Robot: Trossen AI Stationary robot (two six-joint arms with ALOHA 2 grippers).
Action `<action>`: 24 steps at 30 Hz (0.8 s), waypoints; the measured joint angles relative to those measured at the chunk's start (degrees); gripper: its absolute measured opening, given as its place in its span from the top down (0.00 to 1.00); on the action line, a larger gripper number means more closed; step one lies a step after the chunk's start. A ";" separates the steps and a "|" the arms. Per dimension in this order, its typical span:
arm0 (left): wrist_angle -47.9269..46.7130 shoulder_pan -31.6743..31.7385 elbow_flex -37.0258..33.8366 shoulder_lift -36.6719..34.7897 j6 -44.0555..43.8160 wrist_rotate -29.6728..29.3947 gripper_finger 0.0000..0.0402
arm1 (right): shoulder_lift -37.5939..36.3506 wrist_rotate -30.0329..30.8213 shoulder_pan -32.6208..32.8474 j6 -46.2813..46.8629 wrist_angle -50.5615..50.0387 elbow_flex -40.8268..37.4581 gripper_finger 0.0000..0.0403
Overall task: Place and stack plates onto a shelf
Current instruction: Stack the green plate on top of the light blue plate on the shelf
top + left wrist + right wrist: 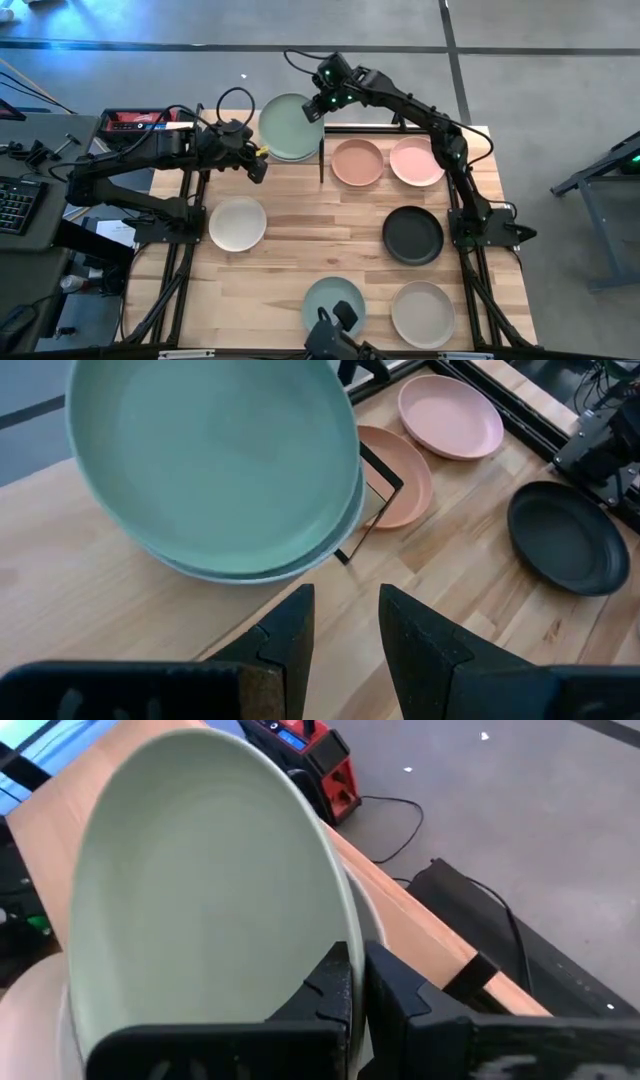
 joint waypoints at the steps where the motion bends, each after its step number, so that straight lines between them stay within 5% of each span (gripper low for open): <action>1: 0.02 0.00 0.00 0.00 0.02 -0.02 0.74 | 0.00 -0.05 0.00 0.37 -0.17 0.00 1.00; 24: 0.02 0.00 0.00 0.00 -1.34 0.02 0.74 | -0.02 0.02 0.37 -2.23 -1.25 0.00 0.94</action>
